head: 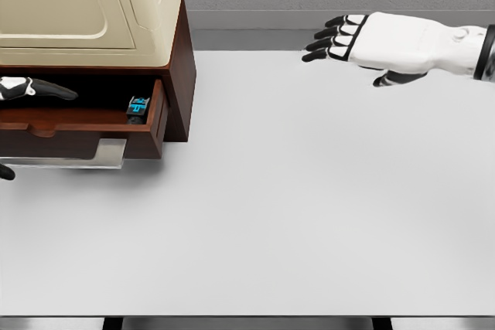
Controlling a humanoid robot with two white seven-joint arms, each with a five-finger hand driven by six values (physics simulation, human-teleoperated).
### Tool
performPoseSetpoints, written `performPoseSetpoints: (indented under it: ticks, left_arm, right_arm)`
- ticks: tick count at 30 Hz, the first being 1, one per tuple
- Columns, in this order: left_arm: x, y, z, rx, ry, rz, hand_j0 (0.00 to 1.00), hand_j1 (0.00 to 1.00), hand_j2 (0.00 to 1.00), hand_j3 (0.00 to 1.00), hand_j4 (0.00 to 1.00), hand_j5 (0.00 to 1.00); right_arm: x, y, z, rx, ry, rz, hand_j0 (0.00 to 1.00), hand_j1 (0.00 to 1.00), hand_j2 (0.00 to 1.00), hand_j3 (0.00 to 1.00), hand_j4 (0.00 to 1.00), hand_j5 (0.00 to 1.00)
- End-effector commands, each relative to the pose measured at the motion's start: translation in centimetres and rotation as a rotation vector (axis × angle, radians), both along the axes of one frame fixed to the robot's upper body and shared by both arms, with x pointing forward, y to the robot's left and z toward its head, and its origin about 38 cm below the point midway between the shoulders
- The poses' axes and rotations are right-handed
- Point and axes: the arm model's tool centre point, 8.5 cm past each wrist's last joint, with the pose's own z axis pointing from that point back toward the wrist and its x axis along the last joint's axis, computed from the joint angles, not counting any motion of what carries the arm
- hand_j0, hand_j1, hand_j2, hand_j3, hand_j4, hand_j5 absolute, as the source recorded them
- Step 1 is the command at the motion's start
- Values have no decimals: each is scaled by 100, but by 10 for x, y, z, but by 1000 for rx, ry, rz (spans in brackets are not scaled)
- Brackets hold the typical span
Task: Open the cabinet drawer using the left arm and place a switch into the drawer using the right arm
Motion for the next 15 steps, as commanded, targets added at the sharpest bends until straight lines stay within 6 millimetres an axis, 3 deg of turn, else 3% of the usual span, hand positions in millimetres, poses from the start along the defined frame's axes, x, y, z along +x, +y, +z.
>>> performPoseSetpoints:
  ticks: [1,8,15]
  left_arm:
    - [9,-20,-7,-42,8,-52,100,100,100,100,100,100]
    - [25,-68,-23,-120,22,-182,100,100,100,100,100,100]
    - [27,-78,-31,-137,38,-205,100,100,100,100,100,100]
  right_arm:
    - [-1,-18,12,-1,-21,-42,100,100,100,100,100,100]
    - [4,-19,-16,-46,55,-54,100,100,100,100,100,100]
    - [5,-21,-21,-48,67,-62,100,100,100,100,100,100]
